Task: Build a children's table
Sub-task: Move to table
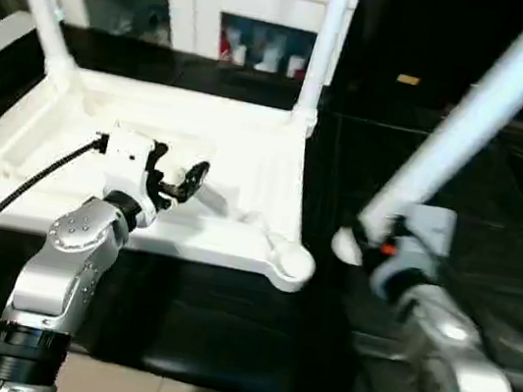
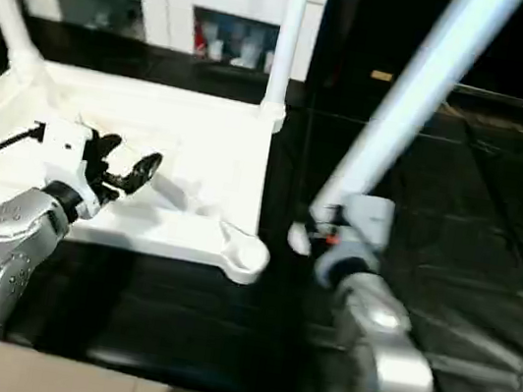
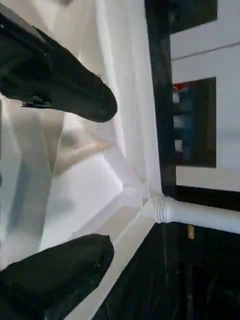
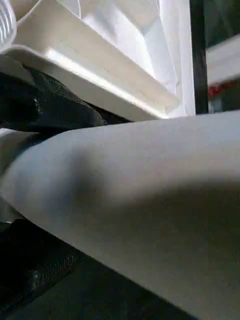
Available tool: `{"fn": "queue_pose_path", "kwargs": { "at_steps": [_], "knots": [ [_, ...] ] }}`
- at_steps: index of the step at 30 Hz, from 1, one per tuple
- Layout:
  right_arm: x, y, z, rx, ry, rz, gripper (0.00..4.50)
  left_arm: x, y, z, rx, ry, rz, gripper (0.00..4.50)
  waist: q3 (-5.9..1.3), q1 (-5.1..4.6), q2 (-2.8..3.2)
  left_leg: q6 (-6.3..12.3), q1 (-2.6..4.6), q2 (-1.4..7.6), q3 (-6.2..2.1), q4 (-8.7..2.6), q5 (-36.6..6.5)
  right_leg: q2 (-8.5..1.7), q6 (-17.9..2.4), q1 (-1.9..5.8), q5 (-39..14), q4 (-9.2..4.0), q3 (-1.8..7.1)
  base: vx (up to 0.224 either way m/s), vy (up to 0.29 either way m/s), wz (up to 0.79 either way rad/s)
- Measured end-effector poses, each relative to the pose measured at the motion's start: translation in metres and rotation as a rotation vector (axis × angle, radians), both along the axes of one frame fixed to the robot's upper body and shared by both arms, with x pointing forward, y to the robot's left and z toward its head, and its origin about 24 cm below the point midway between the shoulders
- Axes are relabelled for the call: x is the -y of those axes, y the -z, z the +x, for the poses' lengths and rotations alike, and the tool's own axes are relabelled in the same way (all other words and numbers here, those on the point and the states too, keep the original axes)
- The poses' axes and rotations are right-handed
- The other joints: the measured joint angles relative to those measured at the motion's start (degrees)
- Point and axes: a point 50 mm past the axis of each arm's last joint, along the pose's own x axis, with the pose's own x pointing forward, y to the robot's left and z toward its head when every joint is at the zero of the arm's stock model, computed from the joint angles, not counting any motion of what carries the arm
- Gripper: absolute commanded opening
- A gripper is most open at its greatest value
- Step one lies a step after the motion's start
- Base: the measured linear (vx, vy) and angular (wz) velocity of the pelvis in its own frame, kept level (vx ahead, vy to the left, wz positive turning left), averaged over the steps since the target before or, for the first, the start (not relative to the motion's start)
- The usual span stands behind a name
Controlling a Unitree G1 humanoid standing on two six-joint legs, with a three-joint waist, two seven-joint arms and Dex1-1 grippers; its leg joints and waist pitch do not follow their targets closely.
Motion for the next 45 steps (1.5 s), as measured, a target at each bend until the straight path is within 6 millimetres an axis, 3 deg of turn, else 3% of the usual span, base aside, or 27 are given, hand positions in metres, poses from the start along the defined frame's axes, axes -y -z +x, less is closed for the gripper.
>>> {"fn": "queue_pose_path", "kwargs": {
  "at_steps": [1, 2, 3, 5, 6, 9, 11, 12, 15, 18, 35, 39, 45],
  "knots": [
    [-0.003, 0.0, 0.0, 0.0, -0.001, 0.018, 1.94, -0.003, 0.0, 0.0, 0.001, -0.006, 0.021, 4.06, -0.03, -1.29, -0.03, 0.97, -0.15, -0.45, 0.32, -0.32, 0.1, -1.5, -3.3, -0.4, -1.1, 0.99, -2.38, -0.008, 0.277, 0.05],
    [-0.008, 0.0, 0.0, -0.002, -0.013, 0.034, 1.94, -0.006, -0.002, 0.0, 0.003, -0.013, 0.035, 4.06, -0.09, -2.13, 0.17, 1.62, -0.26, -0.85, 0.45, -0.48, 0.2, -3.08, -5.1, -1.0, -2.3, 3.47, -6.31, -0.032, 0.256, 0.12],
    [-0.011, 0.001, 0.0, -0.005, -0.023, 0.052, 1.94, -0.007, -0.002, 0.0, 0.006, -0.015, 0.041, 4.06, -0.44, -2.54, 0.76, 2.1, -0.77, -0.98, 0.54, -0.86, 0.7, -3.28, -5.7, -0.96, -2.7, 5.17, -9.66, -0.032, 0.256, 0.12],
    [-0.012, -0.002, 0.001, -0.001, -0.021, 0.061, 1.94, -0.007, -0.003, 0.001, 0.01, -0.016, 0.045, 4.06, -0.85, -2.67, 0.54, 2.04, -1.24, -1.82, 0.67, -1.86, 1.3, -2.79, -5.7, 0.98, -2.6, 3.76, -11.95, -0.035, 0.169, 0.01],
    [-0.013, -0.004, 0.003, 0.005, -0.021, 0.063, 1.94, -0.007, -0.003, 0.001, 0.007, -0.019, 0.045, 4.06, -0.88, -2.75, 0.51, 2.27, -1.49, -2.18, 0.92, -2.26, 1.8, -2.45, -4.5, 1.93, -3.9, 2.97, -12.31, -0.032, 0.14, -0.02],
    [-0.013, -0.003, 0.003, -0.001, -0.015, 0.066, 1.94, -0.007, -0.003, 0.001, 0.006, -0.024, 0.026, 4.06, -0.97, -2.94, 0.42, 2.17, -1.8, -2.21, 0.88, -2.74, 2.7, -2.98, -3.6, 2.86, -4.5, 2.81, -12.06, -0.07, 0.056, 0.04],
    [-0.012, -0.003, 0.003, -0.001, -0.008, 0.068, 1.94, -0.007, -0.003, 0.001, 0.006, -0.023, 0.023, 4.06, -1.02, -2.81, 0.15, 1.03, -1.8, -2.15, 1.0, -3.3, 3.4, -3.34, -2.1, 3.2, -4.1, 1.84, -12.05, -0.089, -0.046, -0.01],
    [-0.01, -0.004, 0.003, -0.001, 0.001, 0.069, 1.94, -0.006, -0.002, 0.001, 0.005, -0.019, 0.022, 4.06, -0.98, -2.35, -0.05, 0.7, -1.68, -2.14, 1.28, -3.84, 3.6, -3.68, -2.2, 2.94, -3.9, 1.81, -12.09, -0.092, -0.072, -0.02],
    [-0.002, -0.004, 0.003, 0.0, 0.035, 0.063, 1.94, -0.001, -0.001, 0.001, 0.003, 0.0, 0.02, 4.06, -0.75, -1.64, 0.45, 0.81, -1.57, -1.56, 1.28, -3.54, 3.6, -3.71, -2.3, 3.0, -3.8, 2.0, -12.78, -0.092, -0.056, -0.02],
    [-0.004, -0.004, 0.003, 0.007, 0.027, 0.06, 1.94, -0.002, -0.002, 0.001, 0.002, 0.006, 0.043, 4.06, -0.75, -2.5, 0.48, 0.88, -1.67, -0.96, 1.3, -3.53, 3.7, -3.68, -2.9, 3.02, -3.5, 1.74, -13.67, -0.021, -0.006, -0.03],
    [0.014, -0.018, 0.014, 0.108, 0.037, -0.06, 1.94, 0.017, 0.007, 0.008, -0.082, 0.341, 0.216, 4.06, -0.7, -2.49, 0.73, 0.7, -1.62, -0.65, 1.9, -3.63, 3.8, -3.75, -3.5, 2.65, -2.9, 2.0, -13.63, 0.0, 0.0, 0.0],
    [0.019, -0.017, 0.014, 0.109, -0.03, -0.104, 1.94, 0.02, 0.011, 0.005, -0.145, 0.56, 0.333, 4.06, -0.69, -2.37, 0.71, 1.38, -1.62, -0.57, 2.27, -3.8, 4.2, -3.76, -3.5, 2.52, -3.0, 2.0, -13.51, 0.0, 0.0, 0.0],
    [0.021, -0.02, 0.014, 0.117, -0.116, -0.102, 1.94, 0.034, 0.005, 0.014, -0.168, 0.736, 0.389, 4.06, -0.68, -1.77, 0.73, 1.39, -1.56, -0.56, 2.52, -3.82, 4.2, -3.88, -3.5, 2.52, -3.0, 2.03, -13.47, 0.0, 0.0, 0.0]
  ]
}}
